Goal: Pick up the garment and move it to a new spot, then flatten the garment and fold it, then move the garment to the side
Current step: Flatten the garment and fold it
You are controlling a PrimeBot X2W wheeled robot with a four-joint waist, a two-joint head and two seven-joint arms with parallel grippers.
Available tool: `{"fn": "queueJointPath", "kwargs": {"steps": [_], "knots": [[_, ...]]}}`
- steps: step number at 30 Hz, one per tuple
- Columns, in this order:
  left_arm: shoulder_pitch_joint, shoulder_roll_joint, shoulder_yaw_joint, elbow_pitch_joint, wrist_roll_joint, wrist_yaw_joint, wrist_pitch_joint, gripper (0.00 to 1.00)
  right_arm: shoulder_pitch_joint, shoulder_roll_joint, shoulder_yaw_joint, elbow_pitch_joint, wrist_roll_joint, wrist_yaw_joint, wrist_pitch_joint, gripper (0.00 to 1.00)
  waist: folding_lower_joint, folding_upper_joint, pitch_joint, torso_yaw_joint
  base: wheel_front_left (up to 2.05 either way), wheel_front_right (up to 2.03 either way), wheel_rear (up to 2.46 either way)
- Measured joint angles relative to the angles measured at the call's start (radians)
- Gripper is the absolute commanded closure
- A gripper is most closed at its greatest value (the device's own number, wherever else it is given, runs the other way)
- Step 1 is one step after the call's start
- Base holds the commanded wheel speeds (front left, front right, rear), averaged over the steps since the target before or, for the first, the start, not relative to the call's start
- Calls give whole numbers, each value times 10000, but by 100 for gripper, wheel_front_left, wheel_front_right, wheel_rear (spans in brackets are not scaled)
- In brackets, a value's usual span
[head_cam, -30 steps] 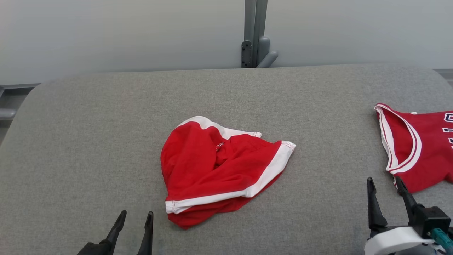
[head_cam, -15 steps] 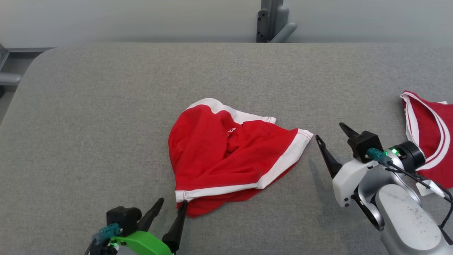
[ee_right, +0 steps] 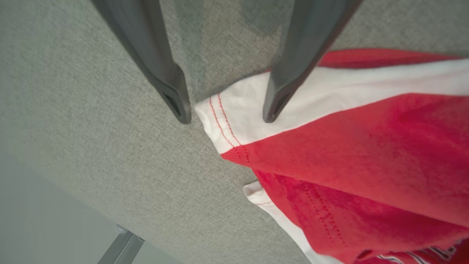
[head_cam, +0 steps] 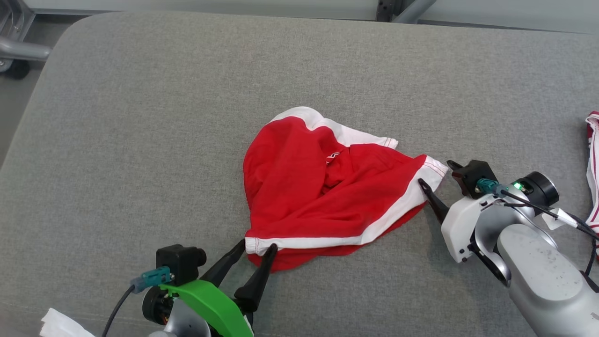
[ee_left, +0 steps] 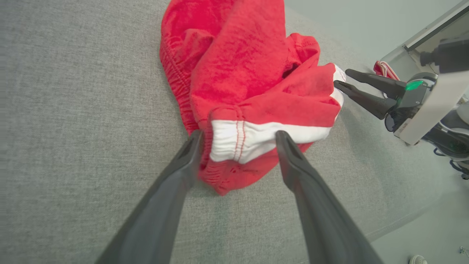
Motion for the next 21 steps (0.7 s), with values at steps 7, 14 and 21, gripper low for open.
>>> {"fn": "queueJointPath", "kwargs": {"steps": [7,14,21], "knots": [[-223,90,-343,69,-437,2,-59,0,-403,-173,408,449,109,0,-173,0,0,0,227,47,0,0,0],[-339,180,-537,236,-543,0,-222,0,-592,-198,748,709,370,0,-443,0,0,0,295,49,0,0,0],[-403,207,-644,332,-616,2,-324,0,-736,-163,970,871,451,0,-688,0,0,0,327,21,0,0,0]]}}
